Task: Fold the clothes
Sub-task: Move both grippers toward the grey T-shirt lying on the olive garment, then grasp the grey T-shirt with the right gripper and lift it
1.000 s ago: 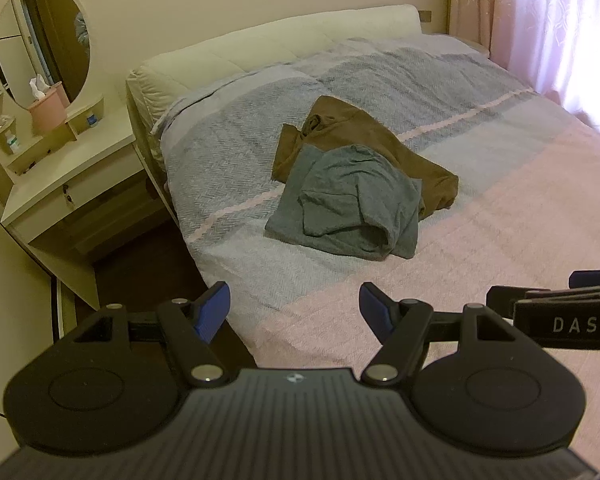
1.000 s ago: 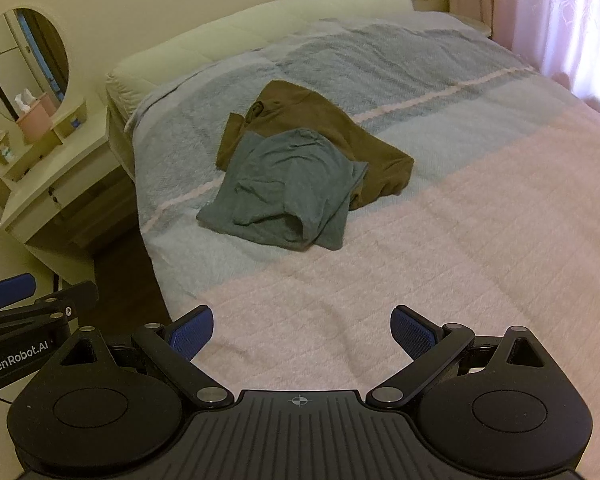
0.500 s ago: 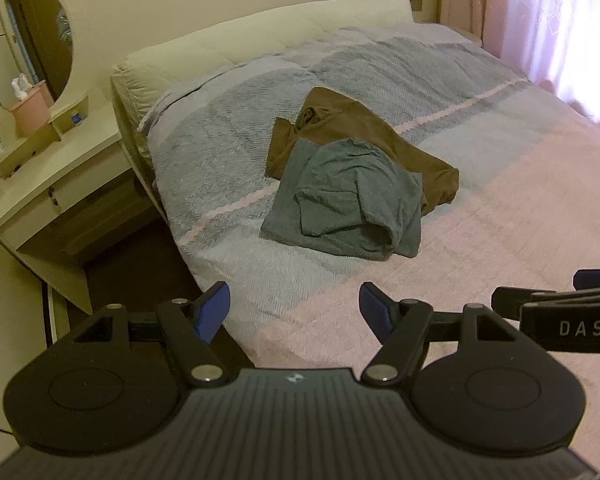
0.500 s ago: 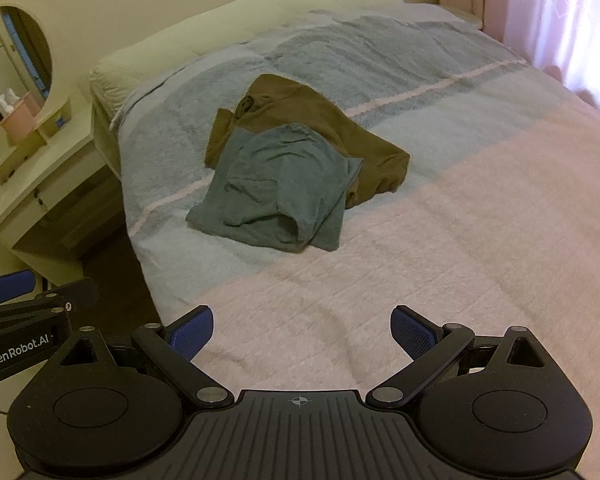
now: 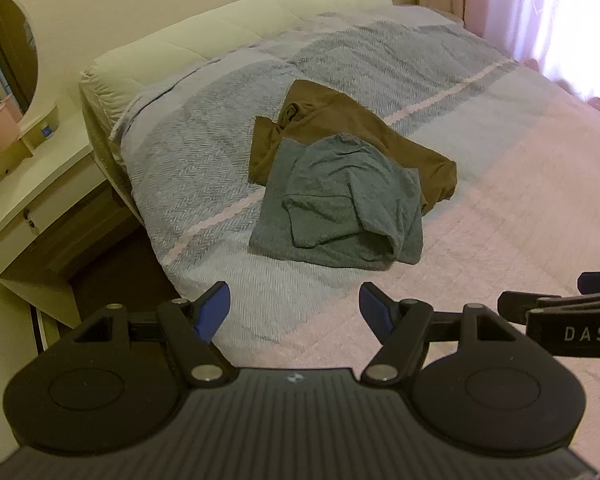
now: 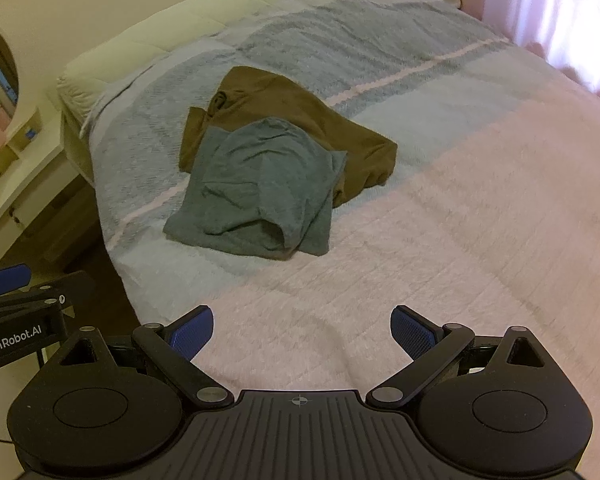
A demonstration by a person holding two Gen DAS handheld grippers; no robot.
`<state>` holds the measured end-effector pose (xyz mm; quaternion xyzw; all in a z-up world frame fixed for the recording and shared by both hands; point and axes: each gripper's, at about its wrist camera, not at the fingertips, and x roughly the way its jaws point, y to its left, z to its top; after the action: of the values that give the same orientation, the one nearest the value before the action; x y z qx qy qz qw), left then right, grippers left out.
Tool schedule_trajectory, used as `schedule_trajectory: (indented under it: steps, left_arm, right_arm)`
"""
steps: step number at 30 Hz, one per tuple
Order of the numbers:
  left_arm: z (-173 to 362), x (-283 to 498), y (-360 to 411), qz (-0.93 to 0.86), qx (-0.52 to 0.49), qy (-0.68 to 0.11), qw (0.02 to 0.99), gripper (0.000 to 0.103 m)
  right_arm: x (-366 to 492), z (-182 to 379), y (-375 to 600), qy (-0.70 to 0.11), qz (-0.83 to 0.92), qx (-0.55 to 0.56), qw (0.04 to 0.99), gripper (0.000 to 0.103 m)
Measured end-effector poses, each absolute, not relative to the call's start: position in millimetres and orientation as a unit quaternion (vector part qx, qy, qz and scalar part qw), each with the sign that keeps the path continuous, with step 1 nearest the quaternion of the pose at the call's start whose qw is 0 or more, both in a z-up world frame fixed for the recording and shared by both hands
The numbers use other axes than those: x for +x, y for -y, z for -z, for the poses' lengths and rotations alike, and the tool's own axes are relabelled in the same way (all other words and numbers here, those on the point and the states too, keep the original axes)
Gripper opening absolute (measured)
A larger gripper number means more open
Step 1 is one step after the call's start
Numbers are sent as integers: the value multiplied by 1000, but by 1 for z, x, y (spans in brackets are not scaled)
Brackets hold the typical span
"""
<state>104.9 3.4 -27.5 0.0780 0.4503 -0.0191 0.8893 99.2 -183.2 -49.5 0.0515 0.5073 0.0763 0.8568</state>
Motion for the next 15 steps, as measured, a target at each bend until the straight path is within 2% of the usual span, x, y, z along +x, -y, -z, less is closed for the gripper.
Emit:
schedule_trajectory:
  steps: [15]
  left_arm:
    - [73, 187, -32, 44, 83, -493, 865, 68]
  right_arm:
    - [157, 79, 180, -520, -46, 98, 848, 98]
